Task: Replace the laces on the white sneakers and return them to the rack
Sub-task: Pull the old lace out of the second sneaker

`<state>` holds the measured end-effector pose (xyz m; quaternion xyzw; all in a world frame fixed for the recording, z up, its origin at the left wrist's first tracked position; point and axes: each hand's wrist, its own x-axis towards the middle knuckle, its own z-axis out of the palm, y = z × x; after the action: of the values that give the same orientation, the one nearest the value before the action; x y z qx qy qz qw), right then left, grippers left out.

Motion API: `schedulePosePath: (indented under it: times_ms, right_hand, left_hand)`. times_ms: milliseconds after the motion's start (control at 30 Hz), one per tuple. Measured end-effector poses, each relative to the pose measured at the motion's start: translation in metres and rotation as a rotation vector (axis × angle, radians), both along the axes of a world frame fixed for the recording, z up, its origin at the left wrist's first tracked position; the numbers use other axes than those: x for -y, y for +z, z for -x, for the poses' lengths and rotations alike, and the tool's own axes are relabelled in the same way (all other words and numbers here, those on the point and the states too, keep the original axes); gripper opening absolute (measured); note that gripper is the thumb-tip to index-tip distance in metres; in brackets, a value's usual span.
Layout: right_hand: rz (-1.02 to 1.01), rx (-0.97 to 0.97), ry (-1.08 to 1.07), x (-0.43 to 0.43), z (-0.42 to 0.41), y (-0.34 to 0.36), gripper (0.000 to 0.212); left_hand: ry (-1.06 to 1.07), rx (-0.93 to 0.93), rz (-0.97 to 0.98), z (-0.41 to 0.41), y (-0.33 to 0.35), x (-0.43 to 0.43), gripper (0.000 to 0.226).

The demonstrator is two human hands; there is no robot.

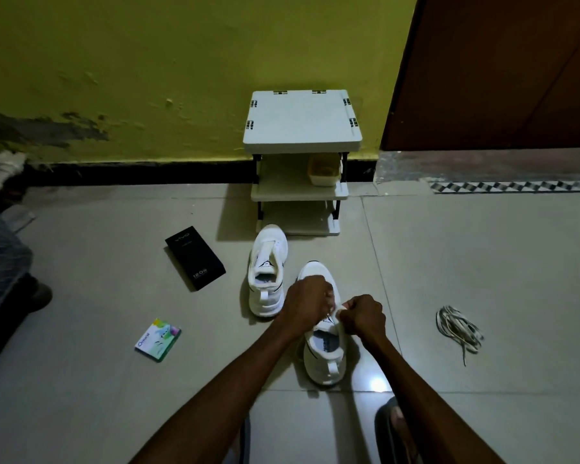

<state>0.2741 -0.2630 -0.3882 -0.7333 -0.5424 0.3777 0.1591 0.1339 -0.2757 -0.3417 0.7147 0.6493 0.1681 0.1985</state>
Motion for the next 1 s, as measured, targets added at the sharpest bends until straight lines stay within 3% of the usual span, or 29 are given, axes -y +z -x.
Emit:
schedulePosePath:
  times_ms: [100,133,167,233,333,400,500,633,733,900,1000]
  right_hand:
    - [-0.011,0.023,0.007,0.000,0.000,0.000,0.010]
    - [-0.013,0.028,0.010,0.001,0.000,0.000,0.011]
    - [-0.014,0.030,0.016,0.001,0.001,0.000,0.012]
    - [-0.016,0.036,0.039,0.002,0.001,0.003,0.011]
    - [-0.030,0.037,0.055,0.003,0.000,0.006,0.008]
    - [-0.036,0.054,0.080,0.004,0.001,0.009,0.007]
    - [-0.034,0.083,0.137,0.004,0.001,0.011,0.012]
    - [-0.069,0.122,0.202,0.002,0.005,0.014,0.025]
    - [-0.108,0.157,0.193,0.001,0.009,0.011,0.027]
    - [0.025,-0.029,-0.033,0.000,-0.003,0.000,0.020]
    - [0.097,-0.097,-0.042,-0.006,-0.007,-0.003,0.017]
  left_hand:
    - [0.612,0.910,-0.015,0.004,0.029,-0.018,0.013]
    - [0.745,1.139,0.007,0.010,0.038,-0.028,0.014]
    - [0.755,1.225,0.043,0.016,0.046,-0.035,0.015]
    - [0.541,1.019,0.137,0.026,0.053,-0.041,0.014]
    - [0.189,0.331,0.334,0.029,0.045,-0.037,0.025]
    - [0.147,-0.050,0.283,0.026,0.032,-0.029,0.042]
    - [0.277,-0.269,0.057,0.018,0.016,-0.012,0.045]
    - [0.178,-0.225,0.193,0.005,-0.006,0.004,0.057]
    - [0.233,-0.165,0.213,0.000,-0.019,0.009,0.062]
    - [0.593,0.533,0.409,0.032,-0.028,0.006,0.080]
    - [0.550,0.515,0.323,0.030,-0.031,0.009,0.071]
